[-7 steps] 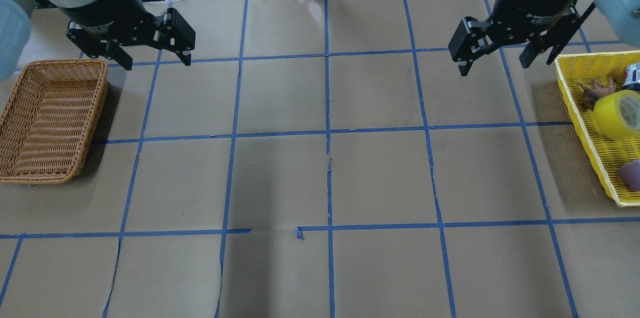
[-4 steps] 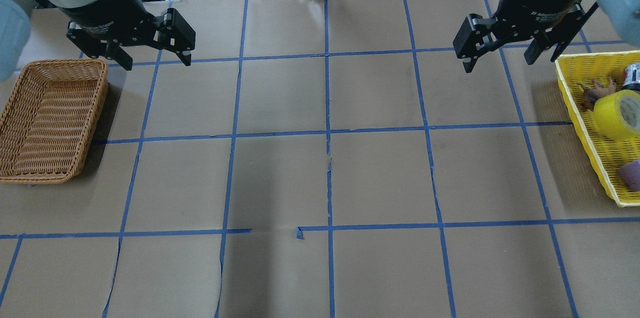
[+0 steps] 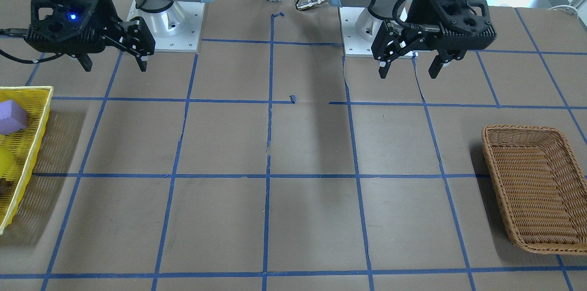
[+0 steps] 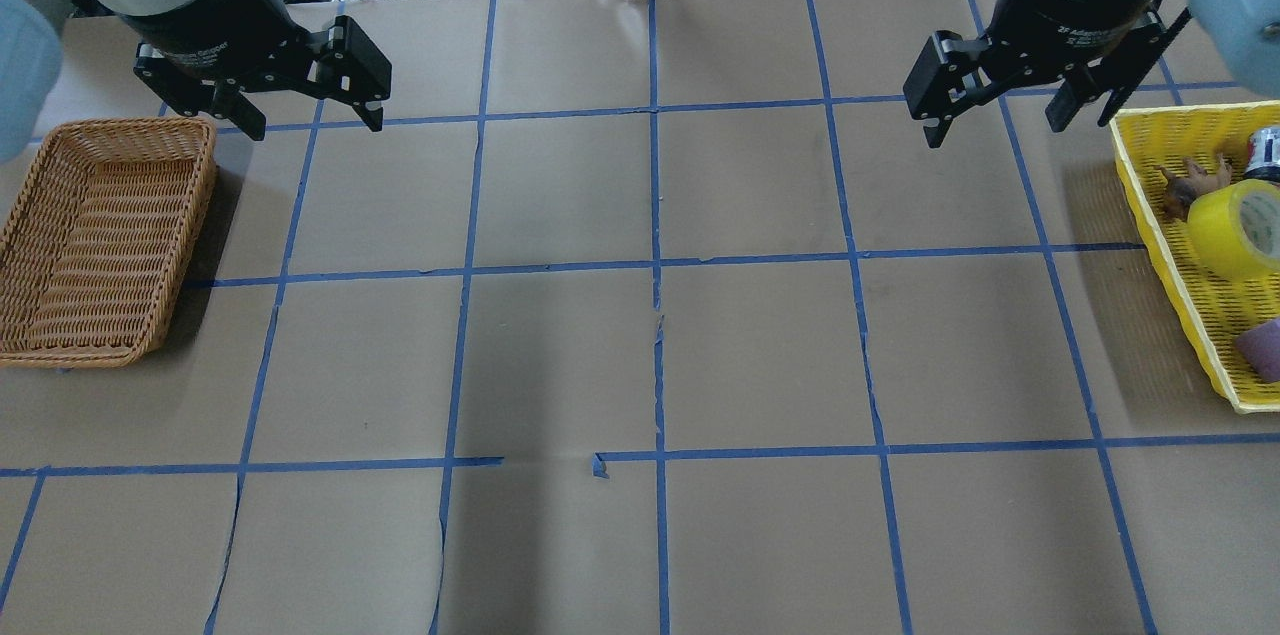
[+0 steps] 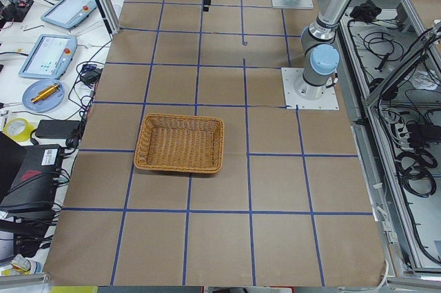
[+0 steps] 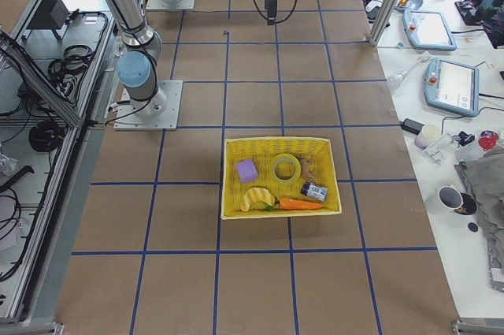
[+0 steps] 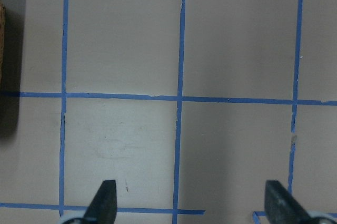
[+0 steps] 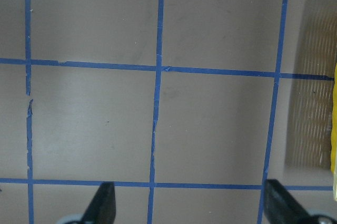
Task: Transfer tape with both arms
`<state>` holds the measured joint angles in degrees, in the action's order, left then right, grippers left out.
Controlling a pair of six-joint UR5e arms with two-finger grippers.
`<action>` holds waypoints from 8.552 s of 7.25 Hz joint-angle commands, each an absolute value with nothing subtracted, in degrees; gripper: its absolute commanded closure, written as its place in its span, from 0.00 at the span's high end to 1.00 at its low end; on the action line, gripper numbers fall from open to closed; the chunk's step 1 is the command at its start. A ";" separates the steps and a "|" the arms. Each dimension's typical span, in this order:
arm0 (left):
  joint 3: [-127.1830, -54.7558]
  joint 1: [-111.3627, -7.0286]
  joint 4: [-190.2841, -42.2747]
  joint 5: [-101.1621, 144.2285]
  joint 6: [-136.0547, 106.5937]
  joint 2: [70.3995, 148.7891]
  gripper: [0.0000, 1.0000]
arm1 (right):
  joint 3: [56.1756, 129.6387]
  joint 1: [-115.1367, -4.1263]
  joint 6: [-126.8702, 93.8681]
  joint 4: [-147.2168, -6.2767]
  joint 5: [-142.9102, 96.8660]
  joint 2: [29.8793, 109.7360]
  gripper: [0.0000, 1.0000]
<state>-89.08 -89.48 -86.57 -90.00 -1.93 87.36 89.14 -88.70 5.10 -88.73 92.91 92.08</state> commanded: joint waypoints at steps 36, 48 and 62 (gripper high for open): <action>-89.12 -89.38 -86.57 -90.09 -1.93 87.28 1.00 | 88.16 -93.63 -42.70 -109.66 83.94 69.11 0.00; -89.03 -89.30 -87.10 -90.00 -1.93 86.84 1.00 | 98.69 -113.20 -61.70 -119.53 78.57 62.22 0.05; -102.80 -113.43 -65.93 -89.38 -33.47 101.40 1.00 | 91.14 -91.84 -15.33 -96.15 89.48 90.08 1.00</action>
